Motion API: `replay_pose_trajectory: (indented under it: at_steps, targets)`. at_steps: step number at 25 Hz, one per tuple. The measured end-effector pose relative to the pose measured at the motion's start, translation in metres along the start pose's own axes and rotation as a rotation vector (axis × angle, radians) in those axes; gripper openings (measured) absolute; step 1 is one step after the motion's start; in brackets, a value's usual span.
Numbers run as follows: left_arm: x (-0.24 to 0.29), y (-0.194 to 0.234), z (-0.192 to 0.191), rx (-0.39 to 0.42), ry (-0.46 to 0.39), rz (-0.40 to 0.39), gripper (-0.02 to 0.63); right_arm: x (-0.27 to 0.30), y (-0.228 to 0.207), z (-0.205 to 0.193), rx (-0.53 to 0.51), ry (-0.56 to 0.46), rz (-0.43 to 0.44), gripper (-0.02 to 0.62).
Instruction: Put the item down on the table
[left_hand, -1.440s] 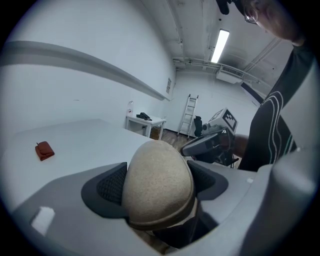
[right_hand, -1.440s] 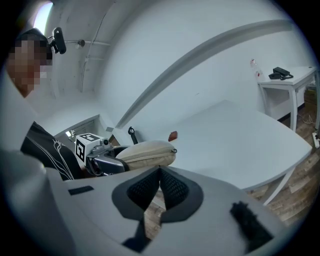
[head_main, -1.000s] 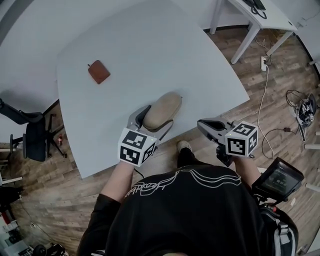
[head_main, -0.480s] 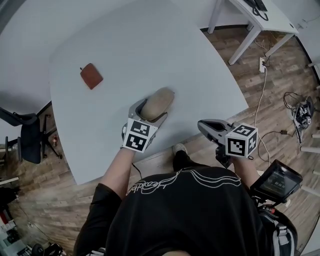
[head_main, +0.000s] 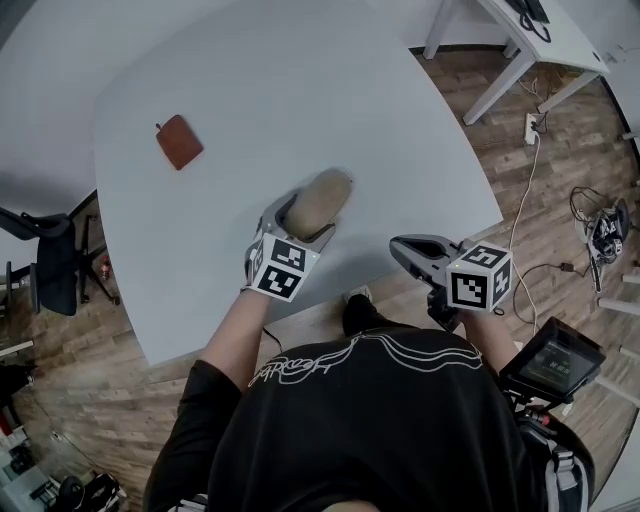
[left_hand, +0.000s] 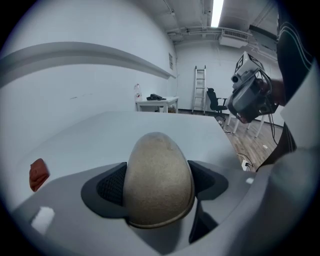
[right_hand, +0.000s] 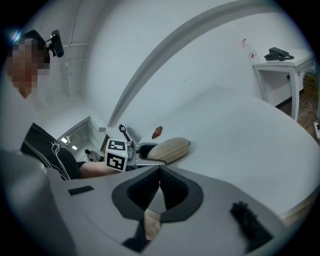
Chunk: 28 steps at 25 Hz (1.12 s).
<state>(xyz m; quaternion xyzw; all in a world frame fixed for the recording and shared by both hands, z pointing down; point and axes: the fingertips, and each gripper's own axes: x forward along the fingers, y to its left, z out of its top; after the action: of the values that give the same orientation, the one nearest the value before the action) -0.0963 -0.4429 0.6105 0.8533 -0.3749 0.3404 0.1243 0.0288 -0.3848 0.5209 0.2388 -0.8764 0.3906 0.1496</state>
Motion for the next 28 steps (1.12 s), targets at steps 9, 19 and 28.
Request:
replay_pose_trajectory:
  at_steps: [9,19,28]
  targets:
    - [0.005,-0.002,-0.019,0.025,0.049,0.028,0.387,0.001,0.001,-0.001,0.001,0.004,0.009,0.008]
    - [0.004,0.002,-0.016,-0.039,0.043,0.014,0.442,0.000,0.003,0.000,-0.006,0.002,0.011,0.008]
    - [-0.048,0.001,0.017,-0.187,-0.083,0.030,0.454,-0.007,0.024,0.005,-0.066,-0.027,0.016,0.008]
